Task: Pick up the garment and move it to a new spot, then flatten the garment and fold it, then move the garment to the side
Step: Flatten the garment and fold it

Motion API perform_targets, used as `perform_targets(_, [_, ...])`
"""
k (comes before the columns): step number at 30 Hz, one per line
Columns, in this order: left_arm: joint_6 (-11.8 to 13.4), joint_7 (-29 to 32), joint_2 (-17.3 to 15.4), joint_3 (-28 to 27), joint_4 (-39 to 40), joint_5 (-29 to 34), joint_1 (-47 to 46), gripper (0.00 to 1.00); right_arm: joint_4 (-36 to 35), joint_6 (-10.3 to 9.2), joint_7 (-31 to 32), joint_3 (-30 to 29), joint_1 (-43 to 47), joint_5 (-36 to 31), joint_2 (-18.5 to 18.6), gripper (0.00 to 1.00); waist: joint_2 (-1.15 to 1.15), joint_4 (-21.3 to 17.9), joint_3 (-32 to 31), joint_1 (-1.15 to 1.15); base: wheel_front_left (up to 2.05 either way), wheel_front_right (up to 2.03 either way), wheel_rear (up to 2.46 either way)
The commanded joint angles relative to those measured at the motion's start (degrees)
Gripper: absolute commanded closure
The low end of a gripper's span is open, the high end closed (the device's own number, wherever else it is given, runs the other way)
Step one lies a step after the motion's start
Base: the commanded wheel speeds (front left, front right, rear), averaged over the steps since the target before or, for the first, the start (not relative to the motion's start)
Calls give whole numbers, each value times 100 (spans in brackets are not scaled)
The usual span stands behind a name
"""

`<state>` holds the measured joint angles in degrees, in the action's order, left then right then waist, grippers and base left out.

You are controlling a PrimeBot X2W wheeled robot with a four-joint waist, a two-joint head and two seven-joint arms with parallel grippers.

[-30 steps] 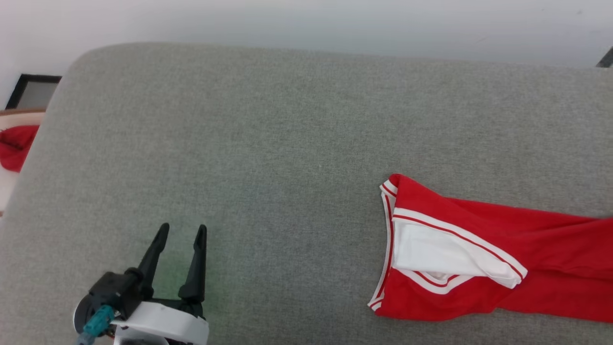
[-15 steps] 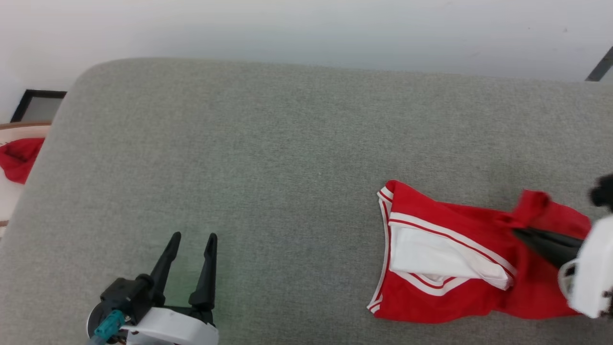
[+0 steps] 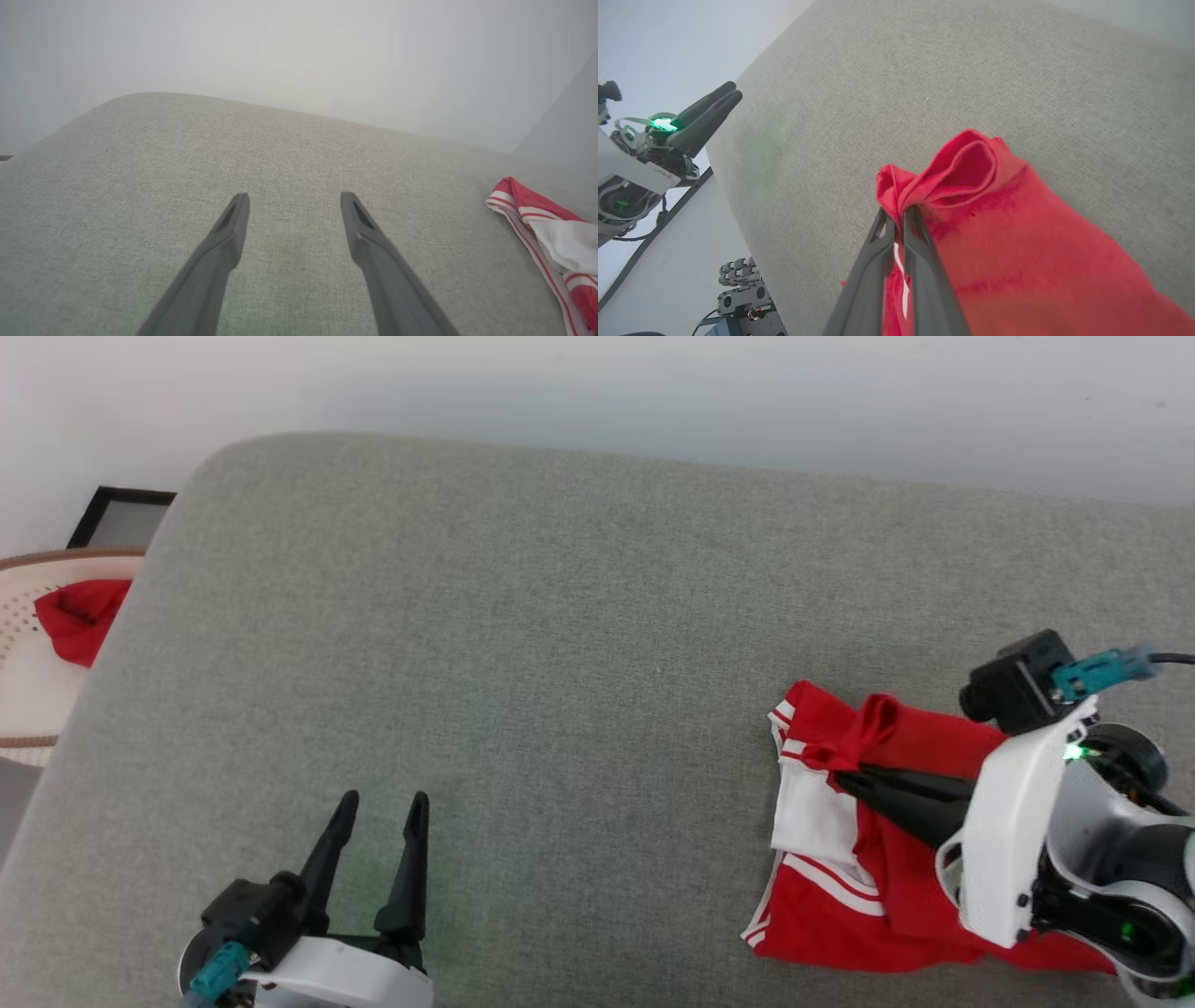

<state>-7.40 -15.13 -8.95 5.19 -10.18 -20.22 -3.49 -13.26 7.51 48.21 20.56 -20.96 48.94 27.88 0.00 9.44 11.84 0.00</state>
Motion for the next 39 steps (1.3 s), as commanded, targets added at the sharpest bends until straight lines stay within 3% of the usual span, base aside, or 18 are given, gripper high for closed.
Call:
perform_targets(1, [-13,3,15,7,-1,-28,-15,0,34,-4,-44,12,-58,-35,-25,100,0,18,14,0,0,0,0])
perform_targets(13, [-13,3,32,68,-68,-86,-89,0,1128,-4,-927,455,-84,-202,-263,100,0,104,43,0,0,0,0])
perform_targets(14, [-13,3,26,67,-75,-95,-88,0,1201,-5,-999,460,-103,-206,-279,96,0,97,33,0,0,0,0])
perform_targets(17, [-13,3,-7,60,-98,-91,-80,0,1334,-4,-1118,557,-175,-152,-299,65,0,55,-10,0,0,0,0])
perform_targets(18, [-13,3,-13,61,-105,-88,-82,0,1375,-5,-1149,556,-198,-111,-307,50,0,34,-28,0,0,0,0])
perform_targets(19, [-13,3,-26,72,-116,-85,-82,0,1403,-5,-1164,583,-217,-85,-308,25,0,11,-51,0,0,0,0])
perform_targets(21, [-13,3,-59,77,-134,-88,-84,0,1454,-5,-1201,638,-232,-26,-294,0,0,-44,-99,0,0,0,0])
perform_targets(29, [-13,3,-222,87,-161,-144,-6,0,1591,-5,-1516,623,-301,207,-239,0,0,-347,-313,0,0,0,0])
perform_targets(39, [-13,3,-400,129,-222,-251,21,0,1911,-5,-2182,-11,-116,169,-22,0,0,-759,-513,0,0,0,0])
